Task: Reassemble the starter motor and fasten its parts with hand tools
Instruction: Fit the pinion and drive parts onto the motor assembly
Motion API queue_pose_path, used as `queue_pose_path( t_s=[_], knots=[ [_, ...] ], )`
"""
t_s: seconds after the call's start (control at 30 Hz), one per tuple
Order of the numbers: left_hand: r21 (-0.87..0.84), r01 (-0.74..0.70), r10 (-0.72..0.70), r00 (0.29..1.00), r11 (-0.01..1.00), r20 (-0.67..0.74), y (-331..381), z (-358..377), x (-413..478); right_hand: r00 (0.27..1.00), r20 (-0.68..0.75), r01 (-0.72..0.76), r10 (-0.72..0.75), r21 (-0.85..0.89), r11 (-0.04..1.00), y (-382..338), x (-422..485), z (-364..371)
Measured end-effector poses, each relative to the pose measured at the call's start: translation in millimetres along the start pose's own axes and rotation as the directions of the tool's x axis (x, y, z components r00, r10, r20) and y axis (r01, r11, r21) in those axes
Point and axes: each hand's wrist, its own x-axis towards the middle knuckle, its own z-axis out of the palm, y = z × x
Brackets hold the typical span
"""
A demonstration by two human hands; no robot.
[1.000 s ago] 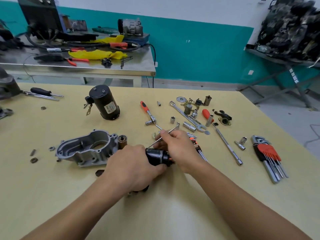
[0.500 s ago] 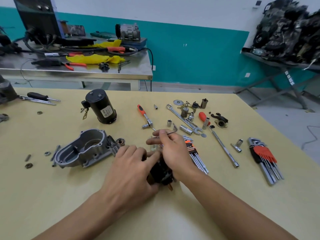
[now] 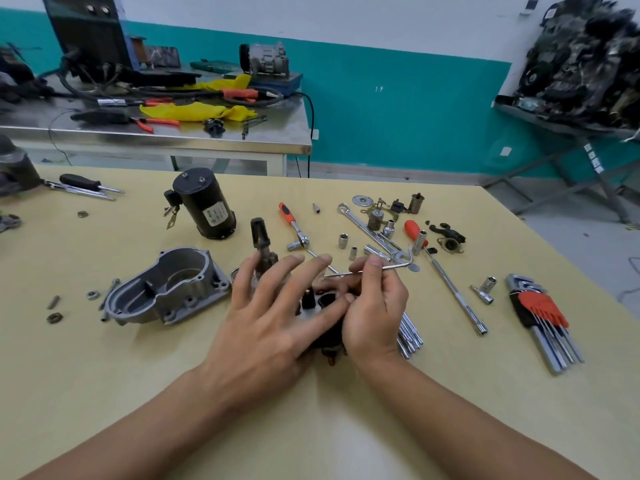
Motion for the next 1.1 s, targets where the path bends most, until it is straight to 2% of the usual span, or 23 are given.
queue_pose_path(
  t_s=[0.07, 0.1, 0.13, 0.17, 0.2, 0.23, 0.27, 0.3, 0.4, 0.53, 0.73, 0.83, 0.93, 1.03, 1.1],
  knots=[
    [-0.139, 0.126, -0.132, 0.991, 0.982, -0.035, -7, -5, -7, 0.999, 0.0, 0.034, -0.034, -0.008, 0.999, 1, -1, -1],
    [-0.269, 0.223, -0.246, 0.968, 0.937, -0.054, -13, -8, -11, 0.999, 0.003, 0.038, -0.038, 0.006, 0.999, 0, -1, -2],
    [-0.425, 0.326, -0.381, 0.923, 0.844, -0.049, -18, -13, -15, 0.999, 0.007, 0.035, -0.035, 0.024, 0.999, 0, -2, -2],
    [-0.59, 0.413, -0.509, 0.861, 0.694, 0.005, -21, -17, -18, 0.999, 0.007, 0.034, -0.034, 0.038, 0.999, -1, -3, -4],
    [-0.735, 0.474, -0.597, 0.794, 0.485, 0.118, -22, -18, -21, 0.999, 0.003, 0.035, -0.036, 0.052, 0.998, -2, -3, -4],
    [-0.821, 0.513, -0.62, 0.736, 0.25, 0.271, -20, -18, -21, 0.999, -0.001, 0.036, -0.036, 0.069, 0.997, -2, -4, -5],
    [-0.839, 0.539, -0.581, 0.706, 0.069, 0.406, -16, -16, -20, 0.999, -0.004, 0.032, -0.032, 0.089, 0.995, -3, -4, -5],
    [-0.83, 0.558, -0.54, 0.695, -0.01, 0.474, -12, -14, -16, 1.0, -0.003, 0.026, -0.026, 0.109, 0.994, -2, -5, -5],
    [-0.817, 0.576, -0.565, 0.68, 0.017, 0.467, -4, -11, 1, 0.999, -0.01, 0.037, -0.036, 0.122, 0.992, 0, -7, -5],
    [-0.819, 0.545, -0.495, 0.769, 0.177, 0.405, -14, -18, 19, 0.996, -0.01, 0.085, -0.084, 0.116, 0.99, 6, -4, -3],
    [-0.788, 0.548, -0.437, 0.804, 0.28, 0.404, -16, -26, 23, 0.987, 0.11, 0.116, -0.115, -0.006, 0.993, -5, 5, -7],
    [-0.8, 0.546, -0.428, 0.803, 0.25, 0.414, -15, -27, 19, 0.962, 0.27, 0.094, -0.04, -0.189, 0.977, -36, 32, -15],
    [-0.801, 0.57, -0.426, 0.78, 0.182, 0.458, -18, -26, 18, 0.865, 0.494, 0.152, 0.085, -0.421, 0.894, -65, 55, -21],
    [-0.79, 0.592, -0.429, 0.763, 0.161, 0.484, -24, -25, 20, 0.762, 0.623, 0.204, 0.178, -0.491, 0.847, -80, 64, -20],
    [-0.776, 0.609, -0.433, 0.75, 0.16, 0.499, -27, -25, 18, 0.741, 0.639, 0.2, 0.208, -0.505, 0.84, -83, 65, -16]
  ],
)
